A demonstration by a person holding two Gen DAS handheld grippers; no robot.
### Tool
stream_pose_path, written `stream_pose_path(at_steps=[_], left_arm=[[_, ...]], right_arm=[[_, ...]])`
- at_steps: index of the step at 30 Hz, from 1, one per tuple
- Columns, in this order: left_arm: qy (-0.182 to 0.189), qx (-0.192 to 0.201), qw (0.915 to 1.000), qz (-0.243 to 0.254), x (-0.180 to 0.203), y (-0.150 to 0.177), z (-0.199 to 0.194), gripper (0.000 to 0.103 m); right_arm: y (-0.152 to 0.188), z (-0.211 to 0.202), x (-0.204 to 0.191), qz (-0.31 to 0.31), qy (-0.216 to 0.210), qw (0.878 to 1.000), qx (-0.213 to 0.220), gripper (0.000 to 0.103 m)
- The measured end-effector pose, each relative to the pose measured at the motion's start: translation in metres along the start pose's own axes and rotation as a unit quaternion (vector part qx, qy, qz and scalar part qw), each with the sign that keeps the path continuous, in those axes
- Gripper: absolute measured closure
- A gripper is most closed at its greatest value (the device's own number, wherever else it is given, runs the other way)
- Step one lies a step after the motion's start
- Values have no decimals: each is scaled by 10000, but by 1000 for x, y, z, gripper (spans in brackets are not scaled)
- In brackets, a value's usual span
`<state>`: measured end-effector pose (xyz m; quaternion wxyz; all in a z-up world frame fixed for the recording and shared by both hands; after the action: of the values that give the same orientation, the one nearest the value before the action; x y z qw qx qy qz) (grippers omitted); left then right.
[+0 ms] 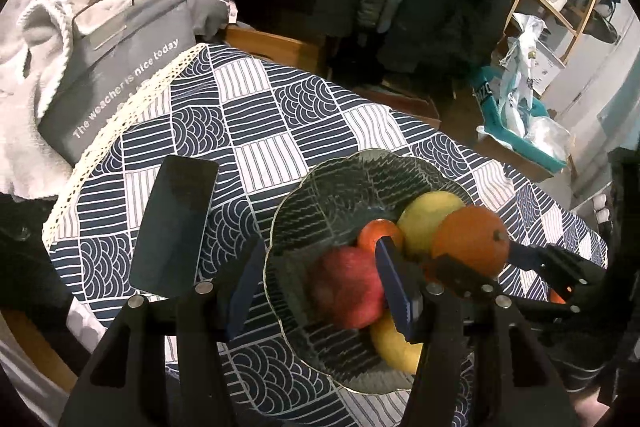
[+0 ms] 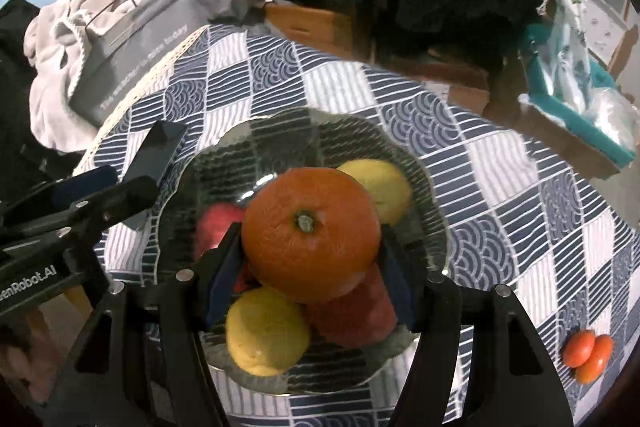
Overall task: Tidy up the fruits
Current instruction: 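Lower the orange into the bowl with left tool while right tool lowers its orange, then open both tools and withdraw them from the bowl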
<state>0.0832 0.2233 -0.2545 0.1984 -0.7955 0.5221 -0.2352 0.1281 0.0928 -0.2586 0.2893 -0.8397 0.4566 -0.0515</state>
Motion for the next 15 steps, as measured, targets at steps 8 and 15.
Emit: stream_pose_path(at_steps=[8, 15], left_arm=[[-28, 44, 10000, -6, -3, -2, -8, 44], [-9, 104, 9999, -25, -4, -4, -14, 44]], right_arm=[[7, 10, -5, -46, 20, 9998, -193, 36], [-11, -14, -6, -49, -31, 9997, 256, 28]])
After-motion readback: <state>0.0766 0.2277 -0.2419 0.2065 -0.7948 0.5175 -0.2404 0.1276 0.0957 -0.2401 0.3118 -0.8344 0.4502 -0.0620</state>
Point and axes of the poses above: each gripper's, at about its wrist camera, not at the fingertips, and z roughly the way its jaws point, x to its right, y to its underside, the point moved 8 cm from there along z, roughly the way its jaws point, and after that the axes turned 5 degrees about x, right-handed, at the moved point
